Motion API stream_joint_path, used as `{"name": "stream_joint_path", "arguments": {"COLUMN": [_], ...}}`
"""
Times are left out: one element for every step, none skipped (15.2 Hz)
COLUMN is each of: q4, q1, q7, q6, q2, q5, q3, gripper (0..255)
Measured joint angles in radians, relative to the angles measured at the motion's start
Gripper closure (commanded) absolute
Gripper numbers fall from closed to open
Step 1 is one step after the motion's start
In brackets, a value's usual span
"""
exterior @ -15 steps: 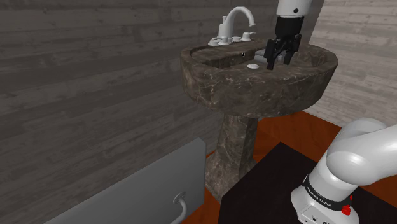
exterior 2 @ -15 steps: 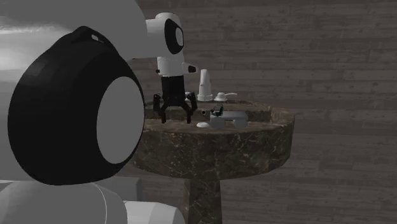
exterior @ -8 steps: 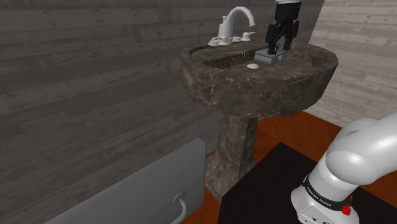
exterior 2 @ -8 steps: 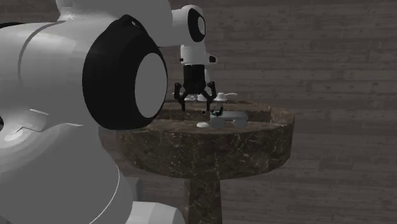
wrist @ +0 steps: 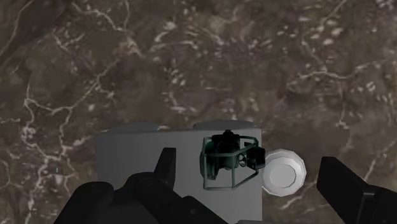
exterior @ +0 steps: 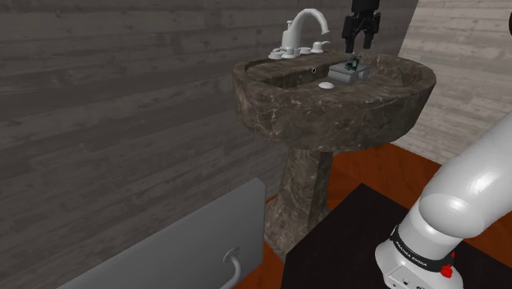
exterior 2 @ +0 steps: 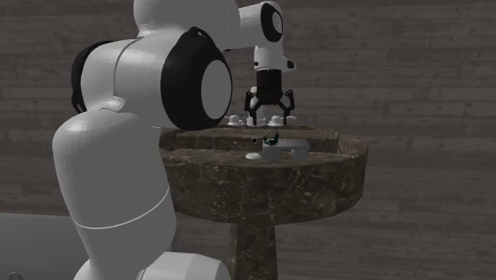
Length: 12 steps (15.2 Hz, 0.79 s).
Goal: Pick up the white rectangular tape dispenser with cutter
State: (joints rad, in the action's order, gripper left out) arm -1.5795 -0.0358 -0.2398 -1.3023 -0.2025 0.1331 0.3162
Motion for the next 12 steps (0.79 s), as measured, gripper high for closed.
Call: {"name": "stream_joint_path", "arguments": {"q4": [-0.005, -0.016, -0.033, -0.052, -0.066, -0.085, -0.103, -0.114, -0.119, -0.121, -0.122, -0.123], "q1": [-0.002, -0.003, -0.003, -0.003, -0.003, -0.004, -0.003, -0.004, -0.004, -0.004, -0.004, -0.004], "q7": [-0.006, -0.008, -0.007, -0.003, -0.003, -0.001, 0.004, 0.003, 0.002, 0.002, 0.002, 0.002], "q6": [-0.008, -0.018, -0.031, -0.044, -0.056, -0.069, -0.08, -0.088, -0.092, -0.095, -0.096, -0.097], "q2": [0.004, 0.004, -0.001, -0.005, -0.008, -0.014, -0.021, -0.024, -0.026, -0.027, -0.028, -0.028], "q5": [0.0, 0.001, 0.002, 0.002, 0.003, 0.005, 0.006, 0.007, 0.008, 0.008, 0.008, 0.008], "q3": [0.004, 0.006, 0.006, 0.005, 0.005, 0.005, 0.003, 0.004, 0.005, 0.005, 0.005, 0.005], "gripper": [0, 0, 0, 0, 0, 0, 0, 255, 255, 255, 255, 255]}}
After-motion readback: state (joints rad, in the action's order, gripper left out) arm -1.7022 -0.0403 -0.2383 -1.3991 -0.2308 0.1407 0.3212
